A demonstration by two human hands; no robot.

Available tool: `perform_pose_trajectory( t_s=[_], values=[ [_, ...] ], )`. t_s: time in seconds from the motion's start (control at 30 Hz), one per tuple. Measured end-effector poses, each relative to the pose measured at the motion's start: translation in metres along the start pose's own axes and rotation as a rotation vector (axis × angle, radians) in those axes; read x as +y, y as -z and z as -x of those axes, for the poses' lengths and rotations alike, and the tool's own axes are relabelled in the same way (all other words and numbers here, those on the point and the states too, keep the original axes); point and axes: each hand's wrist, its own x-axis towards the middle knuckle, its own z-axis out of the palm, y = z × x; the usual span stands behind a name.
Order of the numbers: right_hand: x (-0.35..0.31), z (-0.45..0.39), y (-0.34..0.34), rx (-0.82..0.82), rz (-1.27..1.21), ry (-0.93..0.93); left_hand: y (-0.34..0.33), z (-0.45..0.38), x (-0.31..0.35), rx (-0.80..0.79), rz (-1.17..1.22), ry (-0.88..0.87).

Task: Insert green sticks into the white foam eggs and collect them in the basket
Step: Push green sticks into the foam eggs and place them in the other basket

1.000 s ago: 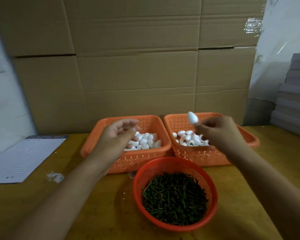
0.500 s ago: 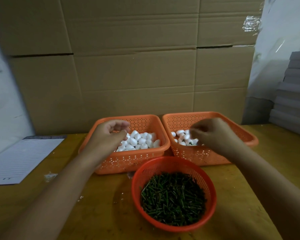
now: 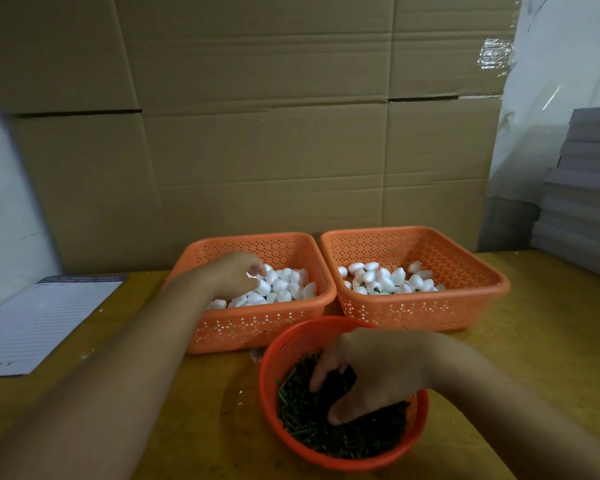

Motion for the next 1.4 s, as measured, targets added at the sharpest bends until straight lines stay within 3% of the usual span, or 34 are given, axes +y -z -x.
perform_pose_trajectory(
  t_s=[0.13, 0.43, 0.83, 1.1, 1.4],
  values=[
    [-0.002, 0.001, 0.001, -0.021, -0.002, 0.011, -0.009, -0.015, 0.003, -0.104, -0.167, 0.048],
    [0.001, 0.0, 0.001, -0.038, -0.021, 0.026, -0.014, -0.021, 0.002, -0.133, -0.236, 0.053],
    [0.003, -0.002, -0.001, -0.013, -0.034, 0.033, -0.014, -0.016, 0.001, 0.02, -0.111, -0.041],
    [0.003, -0.003, -0.002, 0.012, -0.054, 0.034, -0.004, 0.028, 0.03, 0.275, 0.365, -0.259],
    [0.003, -0.002, -0.003, 0.016, -0.058, 0.032, -0.017, 0.096, 0.06, 0.101, 0.764, -0.488]
  ],
)
